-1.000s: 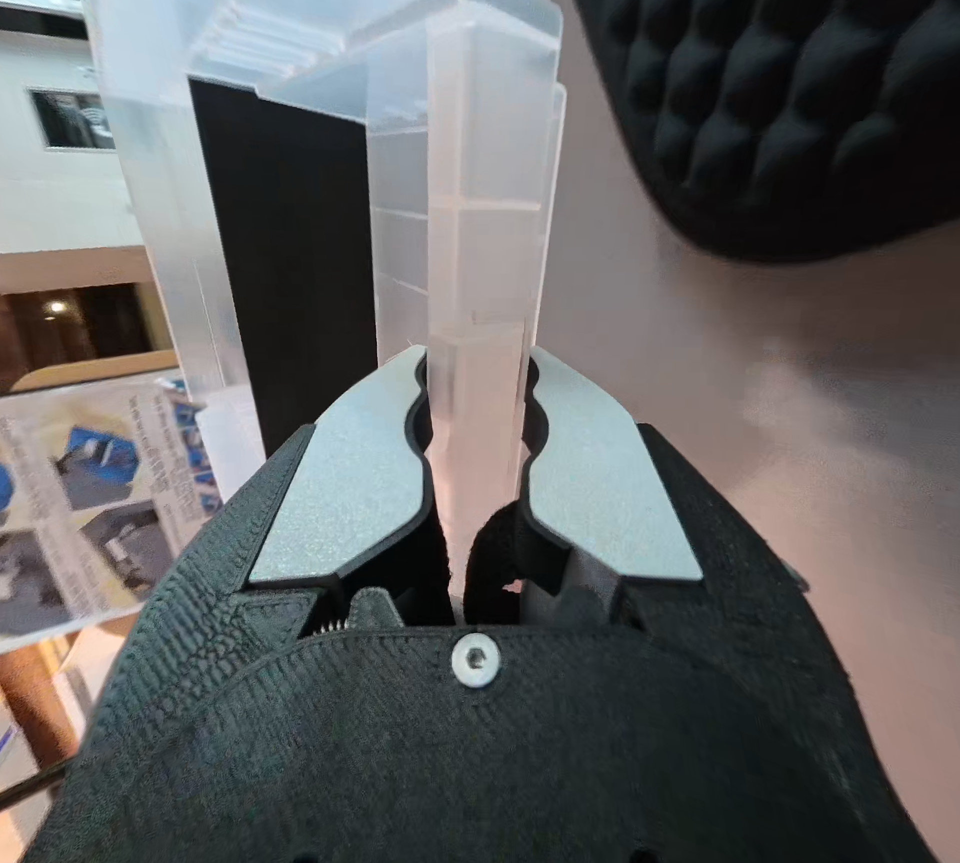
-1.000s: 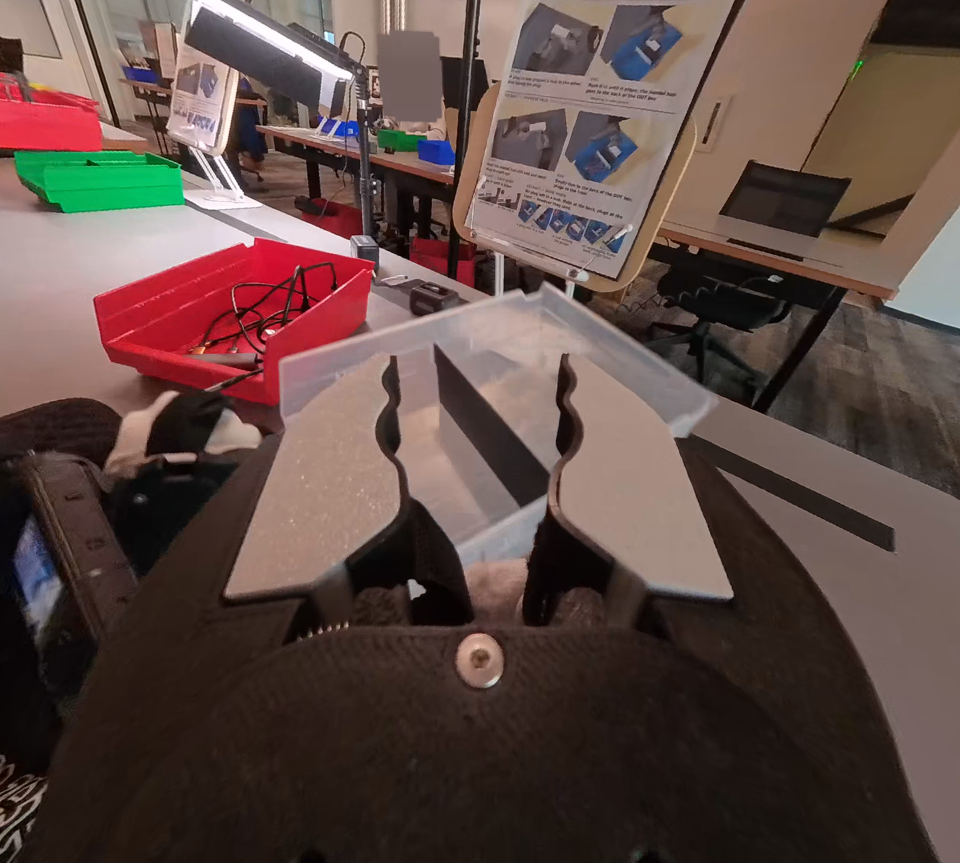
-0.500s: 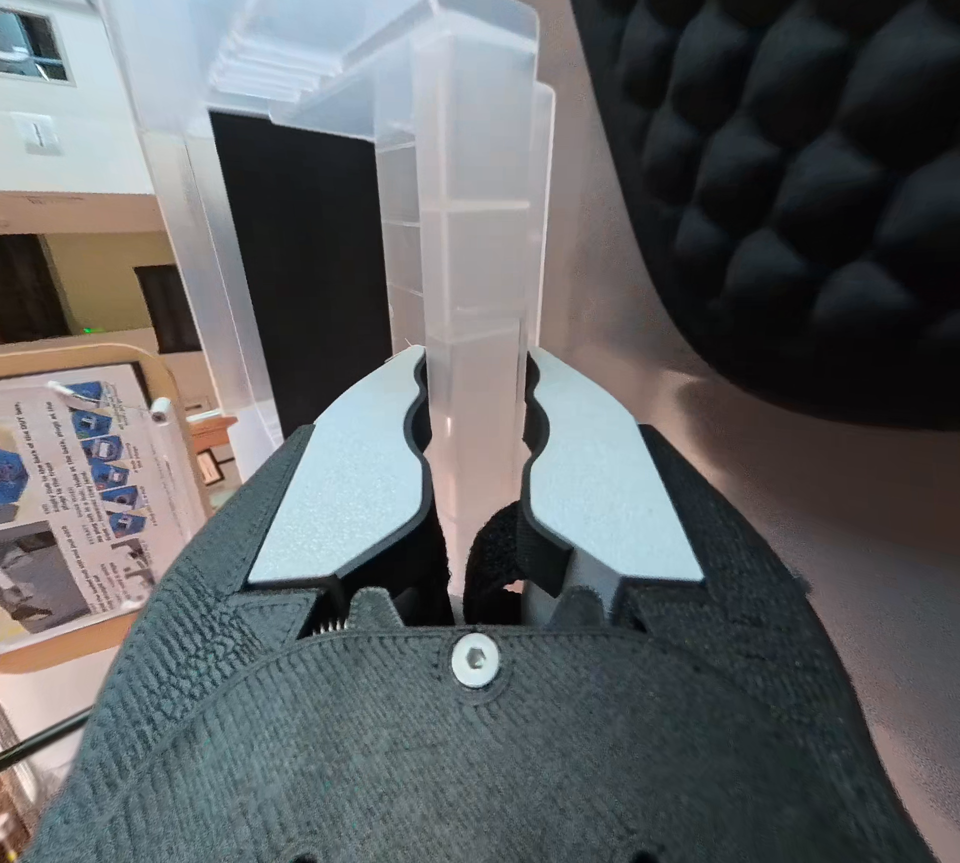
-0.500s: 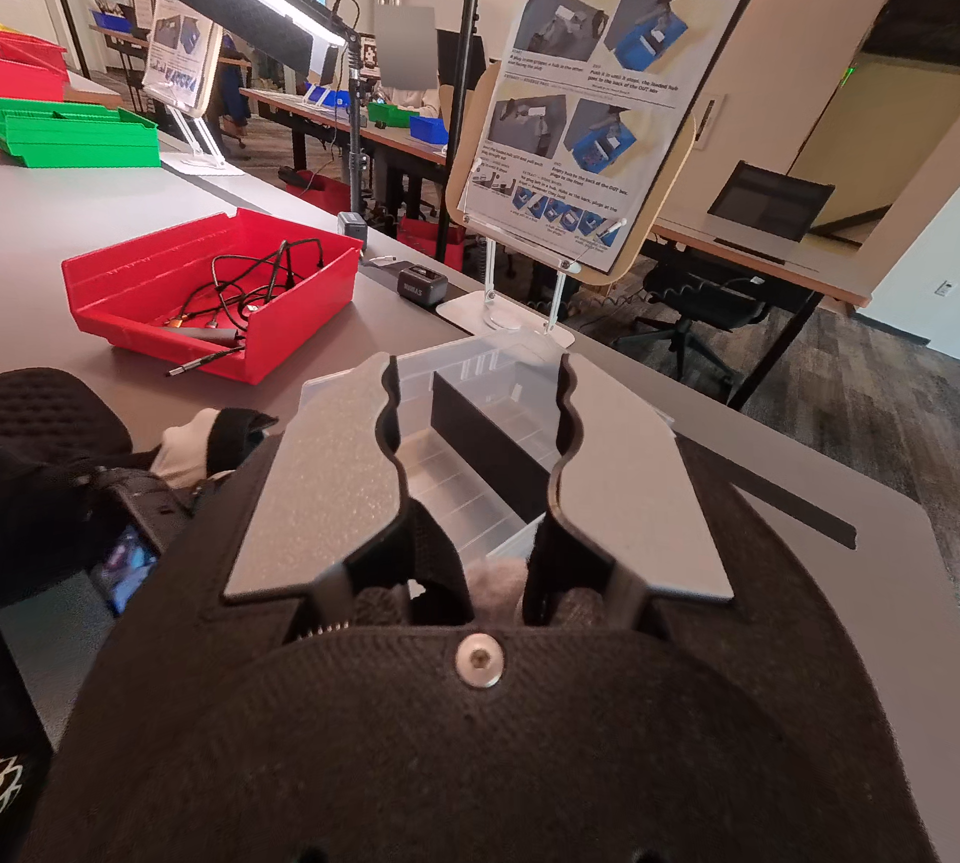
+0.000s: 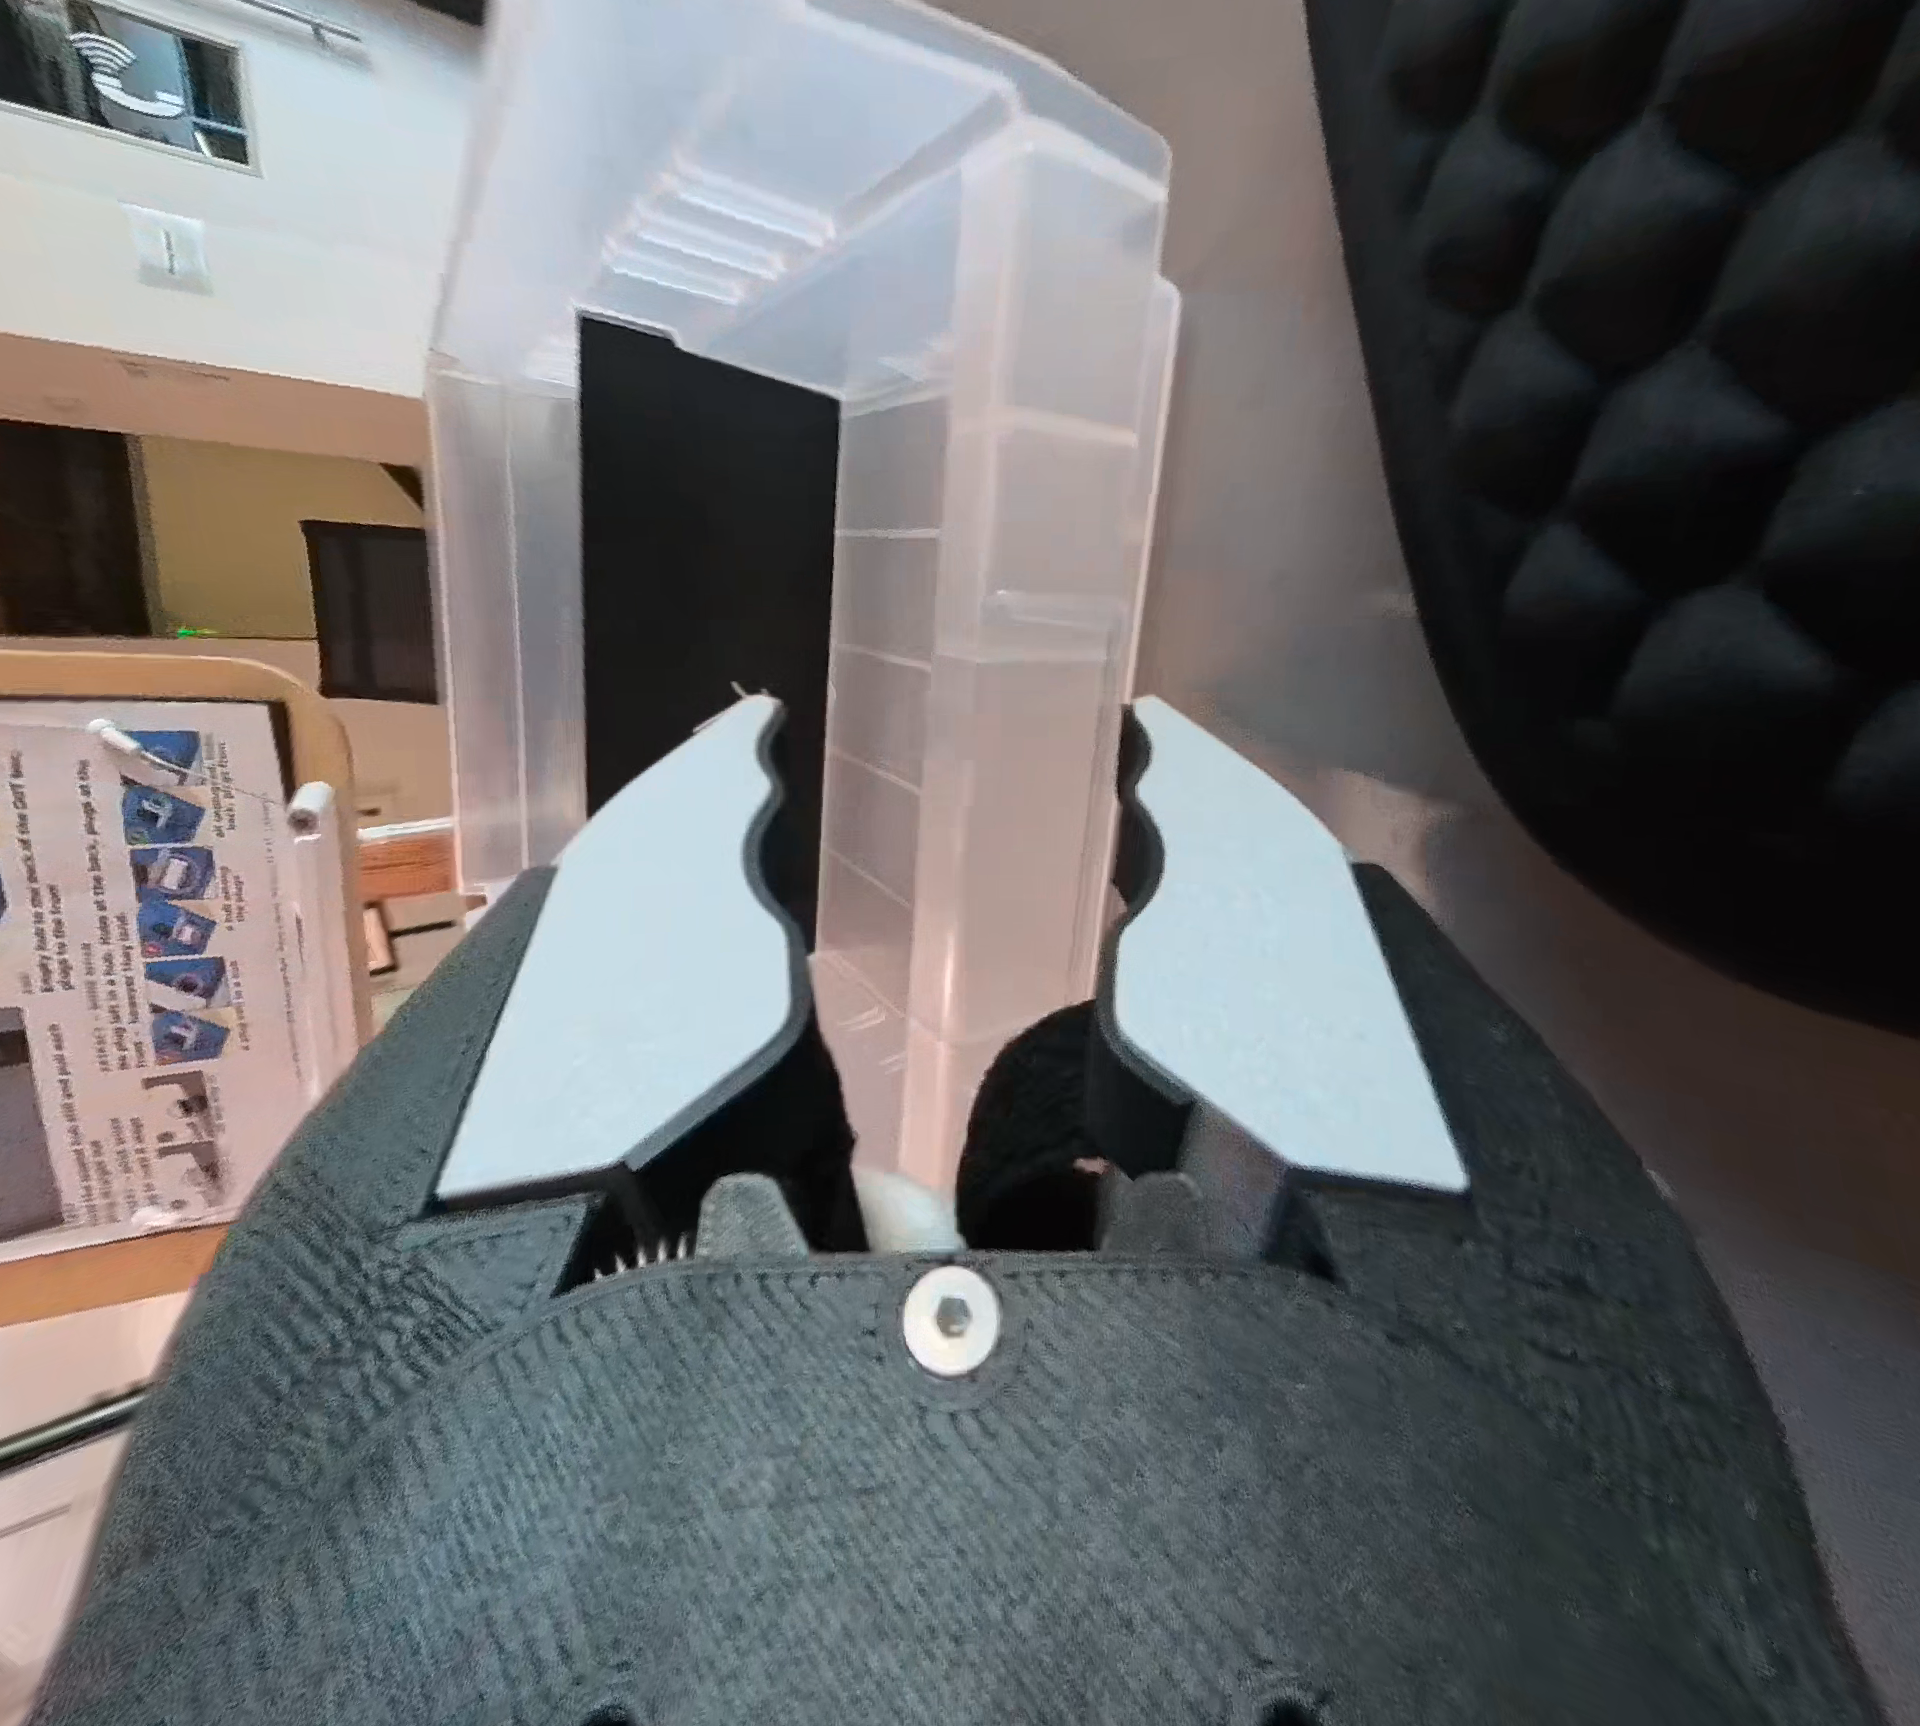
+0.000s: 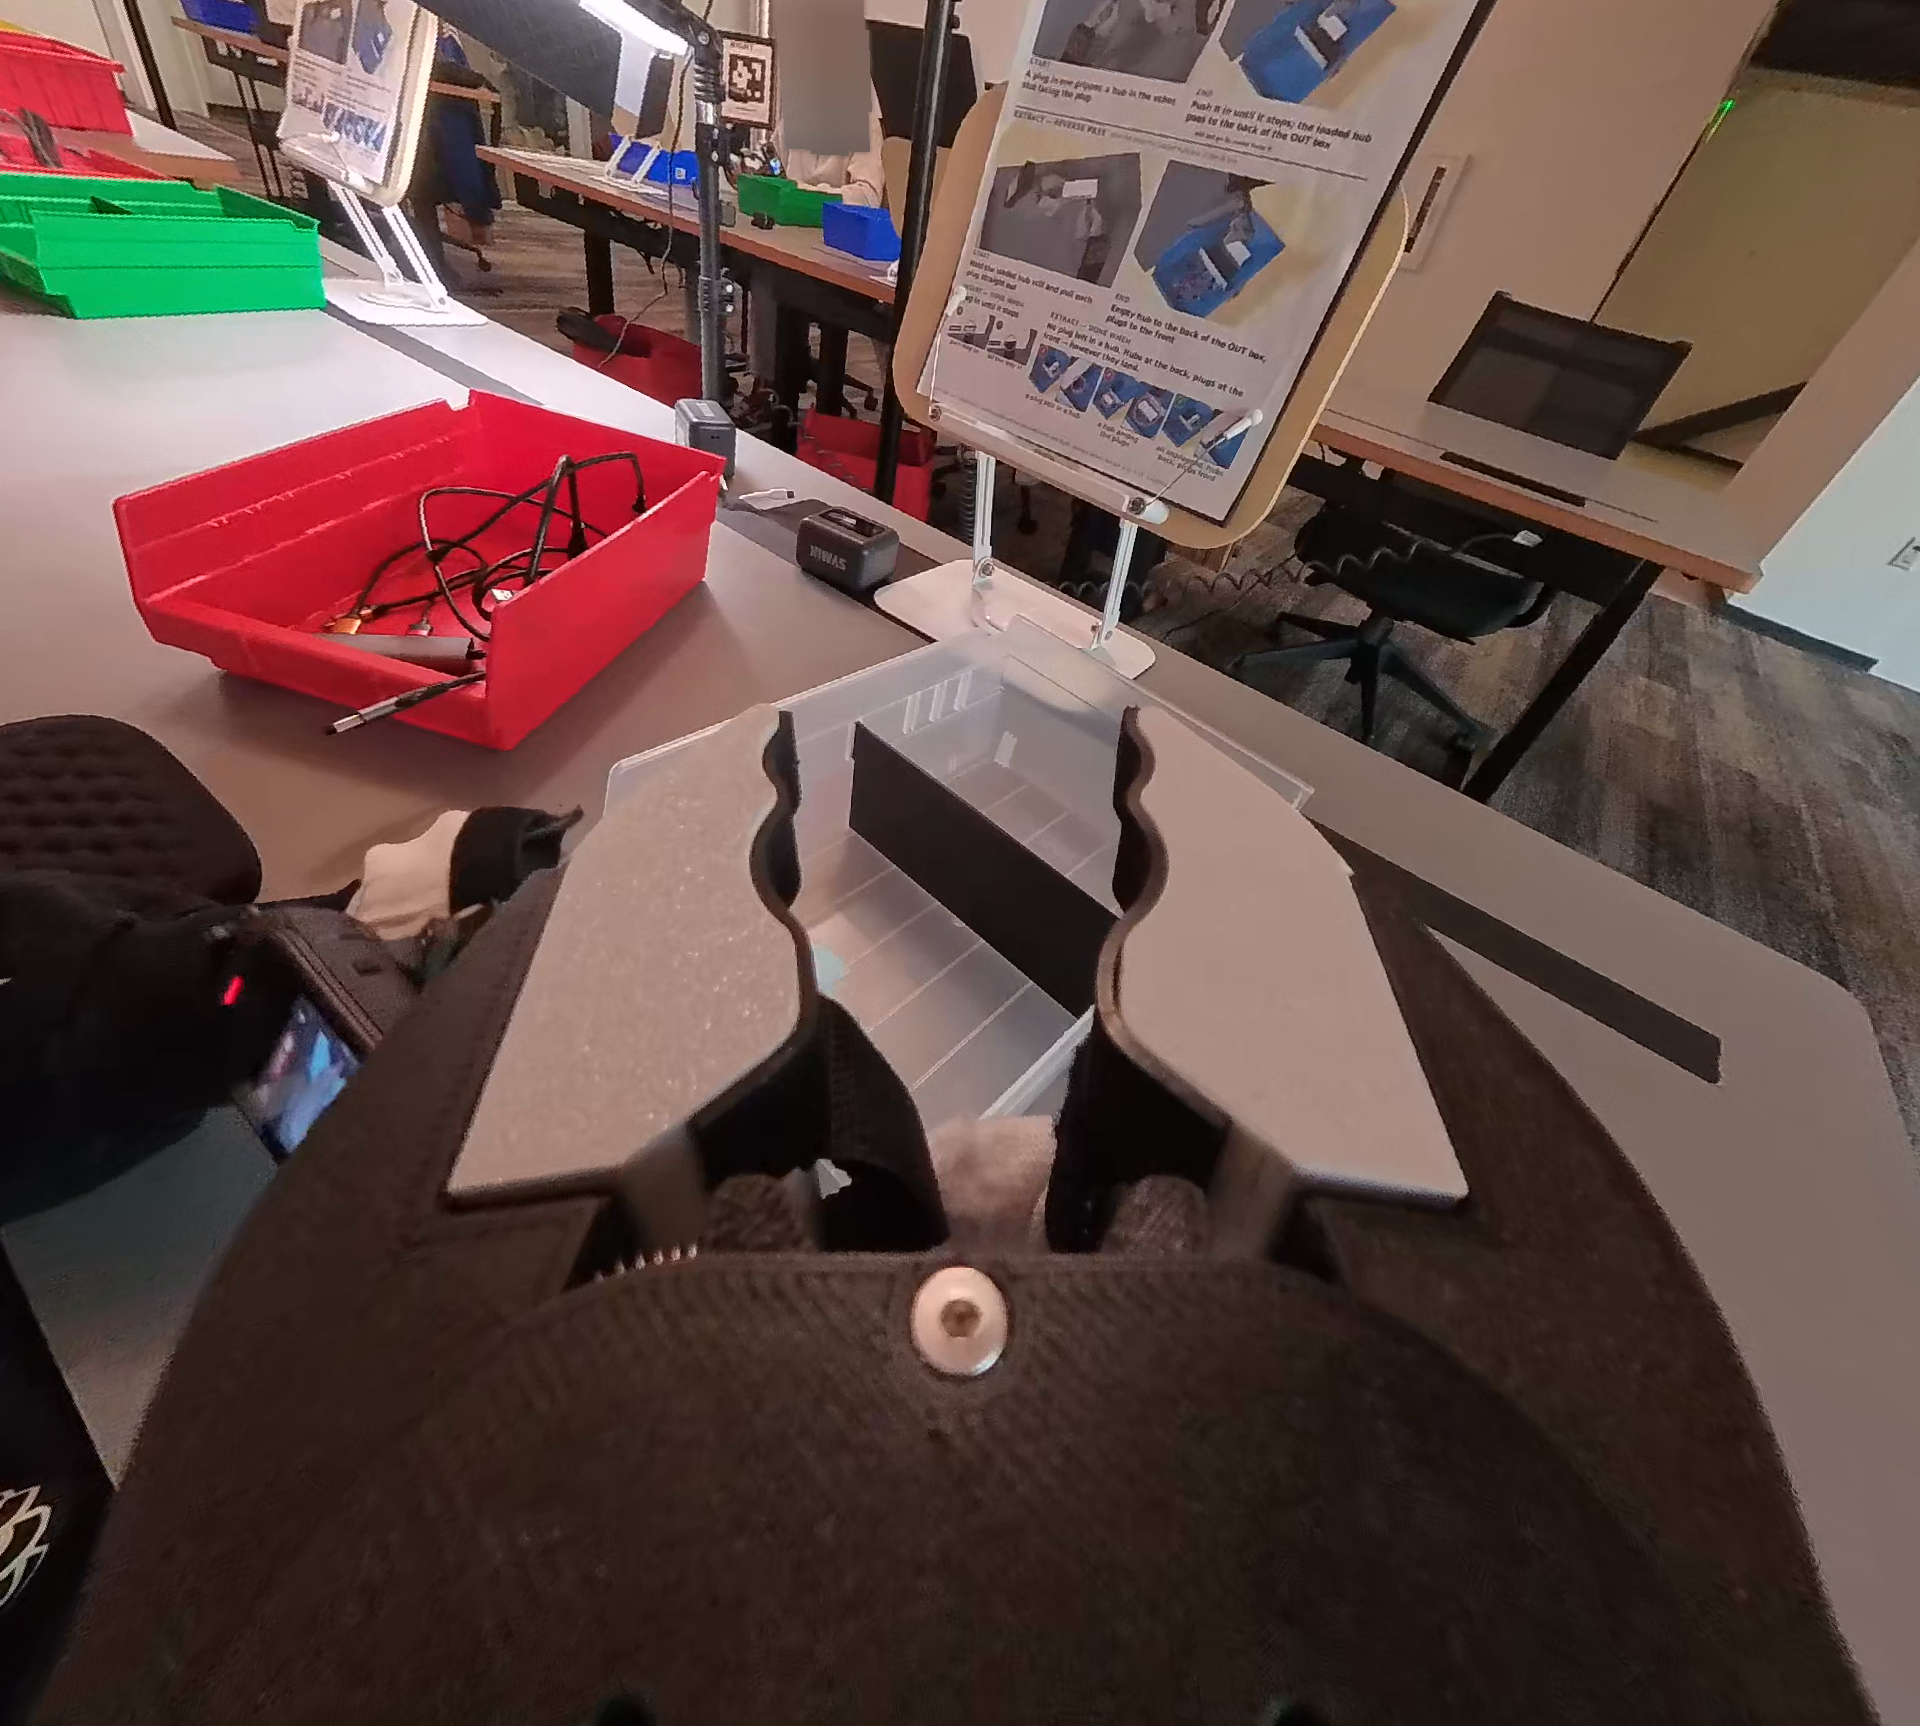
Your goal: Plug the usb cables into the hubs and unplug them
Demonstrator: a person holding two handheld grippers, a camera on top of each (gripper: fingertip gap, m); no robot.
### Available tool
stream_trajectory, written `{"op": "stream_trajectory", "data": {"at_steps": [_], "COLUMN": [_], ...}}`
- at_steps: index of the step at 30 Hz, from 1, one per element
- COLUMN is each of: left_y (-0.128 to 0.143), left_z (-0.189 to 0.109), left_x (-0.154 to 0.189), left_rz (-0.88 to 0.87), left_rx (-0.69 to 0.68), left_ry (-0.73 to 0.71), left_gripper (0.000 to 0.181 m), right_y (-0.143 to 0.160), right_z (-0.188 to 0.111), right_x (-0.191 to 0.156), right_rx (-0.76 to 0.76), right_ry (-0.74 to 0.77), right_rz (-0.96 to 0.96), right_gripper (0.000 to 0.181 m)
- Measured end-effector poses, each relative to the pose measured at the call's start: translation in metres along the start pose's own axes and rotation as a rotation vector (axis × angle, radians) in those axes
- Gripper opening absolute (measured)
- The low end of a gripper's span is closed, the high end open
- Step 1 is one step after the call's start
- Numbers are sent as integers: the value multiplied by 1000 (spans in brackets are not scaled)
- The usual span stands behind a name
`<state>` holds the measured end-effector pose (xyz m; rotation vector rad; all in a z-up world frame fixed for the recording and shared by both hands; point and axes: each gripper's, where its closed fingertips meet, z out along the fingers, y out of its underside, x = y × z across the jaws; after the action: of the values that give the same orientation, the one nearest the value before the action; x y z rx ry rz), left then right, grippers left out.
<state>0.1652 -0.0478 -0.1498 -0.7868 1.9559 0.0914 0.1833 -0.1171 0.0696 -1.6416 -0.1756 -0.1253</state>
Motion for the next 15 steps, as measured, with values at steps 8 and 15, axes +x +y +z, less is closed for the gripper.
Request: {"op": "stream_trajectory", "data": {"at_steps": [8,15], "left_y": [-18,9], "left_z": [-56,-146], "left_x": [-34,-76], "left_rz": [-285,-517], "left_rx": [250,433], "left_ry": [-12,-26], "left_gripper": [72,58], "right_y": [1,3], "right_z": [-4,-5], "right_x": [7,3], "right_rx": [1,-14], "right_ry": [16,-4], "right_rz": [15,-1], "right_gripper": [59,57]}}
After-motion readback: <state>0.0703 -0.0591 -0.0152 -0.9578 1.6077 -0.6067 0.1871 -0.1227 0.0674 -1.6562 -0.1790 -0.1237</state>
